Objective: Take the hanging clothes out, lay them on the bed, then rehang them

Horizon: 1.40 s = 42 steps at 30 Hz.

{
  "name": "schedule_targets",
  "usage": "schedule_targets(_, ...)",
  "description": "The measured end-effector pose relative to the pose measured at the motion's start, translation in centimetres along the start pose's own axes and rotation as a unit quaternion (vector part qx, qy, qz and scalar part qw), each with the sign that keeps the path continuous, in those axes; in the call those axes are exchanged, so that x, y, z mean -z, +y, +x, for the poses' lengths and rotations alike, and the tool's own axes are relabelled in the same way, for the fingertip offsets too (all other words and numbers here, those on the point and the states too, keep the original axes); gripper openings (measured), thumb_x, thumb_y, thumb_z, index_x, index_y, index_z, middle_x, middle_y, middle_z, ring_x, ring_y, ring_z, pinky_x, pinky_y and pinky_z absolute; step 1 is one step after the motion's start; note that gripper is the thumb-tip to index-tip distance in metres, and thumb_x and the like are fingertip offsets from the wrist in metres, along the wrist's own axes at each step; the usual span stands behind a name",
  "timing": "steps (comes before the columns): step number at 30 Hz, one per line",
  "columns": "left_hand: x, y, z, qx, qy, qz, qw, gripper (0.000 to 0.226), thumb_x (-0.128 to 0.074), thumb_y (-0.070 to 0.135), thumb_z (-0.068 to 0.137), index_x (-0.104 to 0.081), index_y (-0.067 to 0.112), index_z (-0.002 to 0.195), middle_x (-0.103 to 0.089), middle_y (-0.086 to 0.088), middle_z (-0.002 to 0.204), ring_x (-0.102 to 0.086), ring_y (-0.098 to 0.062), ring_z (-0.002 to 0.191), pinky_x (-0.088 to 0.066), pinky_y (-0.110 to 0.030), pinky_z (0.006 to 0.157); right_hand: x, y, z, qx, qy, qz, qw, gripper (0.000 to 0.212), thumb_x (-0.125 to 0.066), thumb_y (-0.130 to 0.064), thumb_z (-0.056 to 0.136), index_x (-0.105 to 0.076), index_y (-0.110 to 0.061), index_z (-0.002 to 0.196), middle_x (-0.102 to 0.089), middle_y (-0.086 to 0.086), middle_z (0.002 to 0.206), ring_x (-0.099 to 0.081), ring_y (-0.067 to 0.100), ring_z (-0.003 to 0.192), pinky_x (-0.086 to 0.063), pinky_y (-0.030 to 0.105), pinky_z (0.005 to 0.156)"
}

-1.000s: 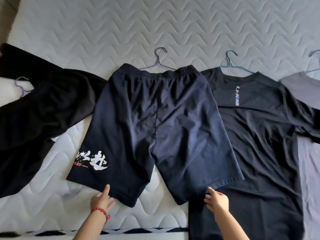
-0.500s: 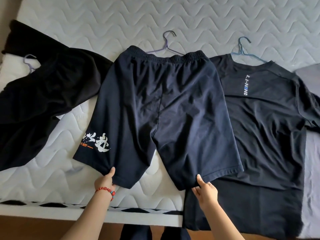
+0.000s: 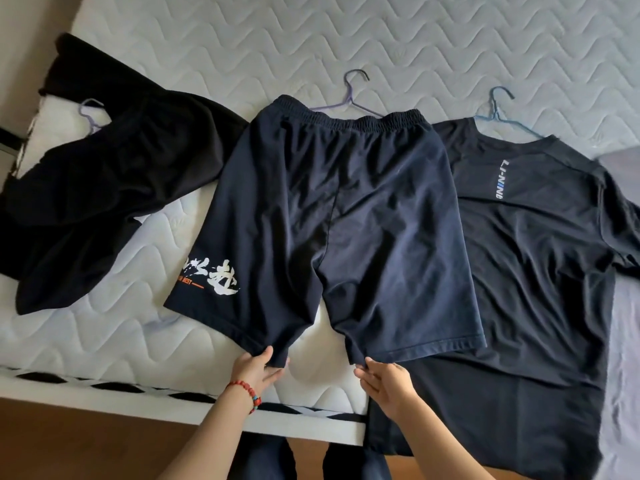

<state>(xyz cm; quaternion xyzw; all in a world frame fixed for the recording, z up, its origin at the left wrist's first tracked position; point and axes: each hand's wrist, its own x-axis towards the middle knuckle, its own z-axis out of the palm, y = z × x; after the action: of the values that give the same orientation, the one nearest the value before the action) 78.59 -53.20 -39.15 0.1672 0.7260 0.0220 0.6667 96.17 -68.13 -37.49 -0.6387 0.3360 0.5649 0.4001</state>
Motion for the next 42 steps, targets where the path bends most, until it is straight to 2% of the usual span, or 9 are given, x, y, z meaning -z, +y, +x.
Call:
schedule_targets(3, 0.6, 0.5, -0.3, 0.034, -0.005, 0.155, 0.987, 0.017, -0.046, 0.017, 0.095, -0.053, 0.004, 0.088, -0.070, -0.010, 0.062, -0.067, -0.022, 0.052, -0.053, -0.030, 0.055, 0.0, 0.8, -0.2, -0.016, 0.035, -0.047, 0.998, 0.018, -0.050, -0.010, 0.093, -0.056, -0.001, 0.078, -0.067, 0.006, 0.050, -0.067, 0.018, 0.048, -0.048, 0.028, 0.055)
schedule_targets(7, 2.6, 2.0, -0.3, -0.055, 0.047, 0.375, 0.924, 0.032, -0.050, 0.031, 0.089, -0.055, 0.008, 0.067, -0.064, -0.006, 0.056, -0.057, -0.021, 0.047, -0.045, -0.023, 0.051, -2.1, 1.7, -2.0, -0.052, 0.038, -0.131, 0.989, 0.029, -0.046, -0.024, 0.094, -0.059, 0.000, 0.085, -0.070, 0.013, 0.059, -0.068, 0.027, 0.064, -0.048, 0.029, 0.058)
schedule_targets(12, 7.1, 8.1, -0.3, -0.185, 0.043, 0.401, 0.896, 0.028, -0.052, 0.024, 0.084, -0.055, 0.018, 0.058, -0.064, 0.003, 0.059, -0.066, -0.027, 0.074, -0.053, -0.033, 0.076, -9.6, 1.3, -3.5, 0.028, 0.012, -0.153, 0.988, 0.020, -0.046, -0.016, 0.093, -0.060, -0.002, 0.090, -0.071, 0.009, 0.058, -0.068, 0.024, 0.061, -0.049, 0.028, 0.061)
schedule_targets(21, 23.0, 25.9, 2.1, -0.363, 0.124, 0.353, 0.853, 0.013, -0.056, 0.014, 0.087, -0.067, 0.008, 0.090, -0.071, -0.011, 0.090, -0.064, -0.026, 0.090, -0.041, -0.023, 0.076, -31.9, -5.9, -2.9, 0.216, -0.033, -0.222, 0.950, 0.016, -0.045, -0.009, 0.092, -0.057, -0.011, 0.082, -0.065, -0.001, 0.045, -0.062, 0.010, 0.040, -0.045, 0.019, 0.046)
schedule_targets(27, 29.6, 35.8, 6.2, -0.468, 0.228, 0.305, 0.797, 0.017, -0.055, 0.010, 0.088, -0.066, 0.003, 0.097, -0.067, -0.017, 0.098, -0.061, -0.029, 0.096, -0.044, -0.031, 0.082, -45.6, -13.4, -2.1, 0.387, -0.033, -0.267, 0.882, 0.017, -0.048, -0.008, 0.091, -0.062, -0.012, 0.081, -0.065, -0.004, 0.047, -0.060, 0.005, 0.046, -0.048, 0.019, 0.055)
schedule_targets(32, 31.5, 42.3, 12.7, -0.410, 0.279, 0.367, 0.787, 0.038, -0.052, 0.025, 0.090, -0.057, 0.001, 0.119, -0.056, -0.023, 0.122, -0.050, -0.038, 0.116, -0.042, -0.046, 0.099, -53.0, -18.5, -1.5, 0.514, 0.030, -0.415, 0.750, 0.020, -0.054, -0.014, 0.088, -0.066, -0.013, 0.103, -0.066, -0.002, 0.094, -0.058, 0.012, 0.092, -0.035, 0.014, 0.076)
schedule_targets(35, 30.7, 44.8, 15.4, -0.357, 0.242, 0.384, 0.816, 0.047, -0.048, 0.032, 0.092, -0.050, 0.000, 0.126, -0.051, -0.024, 0.130, -0.047, -0.039, 0.120, -0.039, -0.045, 0.100, -55.7, -21.9, 0.0, 0.561, 0.081, -0.484, 0.667, 0.032, -0.053, -0.015, 0.088, -0.058, -0.011, 0.120, -0.061, 0.009, 0.121, -0.055, 0.024, 0.114, -0.037, 0.027, 0.096)
schedule_targets(38, 29.9, 46.2, 17.5, -0.334, 0.202, 0.385, 0.836, 0.042, -0.047, 0.035, 0.092, -0.058, -0.005, 0.099, -0.060, -0.024, 0.109, -0.056, -0.039, 0.103, -0.044, -0.039, 0.082, -57.5, -24.4, 1.9, 0.556, 0.142, -0.551, 0.606, 0.045, -0.050, -0.020, 0.089, -0.044, -0.012, 0.133, -0.047, 0.013, 0.137, -0.040, 0.029, 0.129, -0.029, 0.040, 0.108)
schedule_targets(42, 29.6, 47.4, 19.3, -0.327, 0.198, 0.364, 0.849, 0.039, -0.049, 0.037, 0.090, -0.054, 0.001, 0.075, -0.056, -0.013, 0.074, -0.057, -0.033, 0.081, -0.039, -0.031, 0.067, -58.7, -26.3, 4.0, 0.517, 0.189, -0.590, 0.590, 0.053, -0.049, -0.025, 0.090, -0.033, -0.013, 0.139, -0.042, 0.014, 0.141, -0.035, 0.032, 0.132, -0.023, 0.044, 0.109)
